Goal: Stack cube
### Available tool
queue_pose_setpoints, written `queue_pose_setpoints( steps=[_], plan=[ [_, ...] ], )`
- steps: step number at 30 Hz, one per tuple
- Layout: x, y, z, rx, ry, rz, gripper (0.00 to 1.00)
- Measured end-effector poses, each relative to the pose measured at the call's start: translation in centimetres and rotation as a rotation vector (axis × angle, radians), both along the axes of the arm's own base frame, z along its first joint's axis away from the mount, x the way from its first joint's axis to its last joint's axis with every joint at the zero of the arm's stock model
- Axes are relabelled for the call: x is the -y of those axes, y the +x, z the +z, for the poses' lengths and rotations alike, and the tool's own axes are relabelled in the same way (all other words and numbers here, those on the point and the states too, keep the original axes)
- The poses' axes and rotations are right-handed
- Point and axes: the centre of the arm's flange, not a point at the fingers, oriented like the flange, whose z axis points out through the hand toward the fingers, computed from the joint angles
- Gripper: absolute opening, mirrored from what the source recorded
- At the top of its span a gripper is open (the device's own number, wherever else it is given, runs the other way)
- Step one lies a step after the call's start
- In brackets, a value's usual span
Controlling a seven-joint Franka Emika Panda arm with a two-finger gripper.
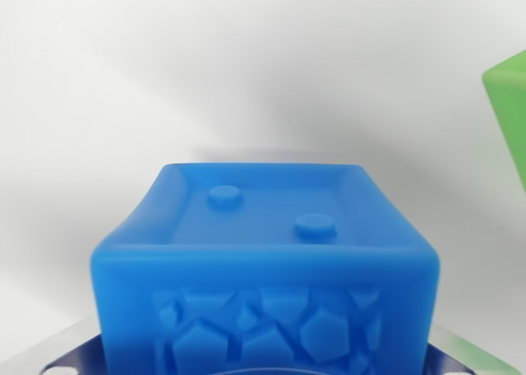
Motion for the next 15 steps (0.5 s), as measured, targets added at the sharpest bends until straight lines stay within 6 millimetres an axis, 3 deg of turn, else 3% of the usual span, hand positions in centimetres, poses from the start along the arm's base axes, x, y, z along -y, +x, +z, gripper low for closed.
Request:
queue_pose_setpoints(
  steps=[15],
  plan=[
    [0.0, 0.0, 4.3, 0.004, 0.001, 0.000, 0.00]
  ],
)
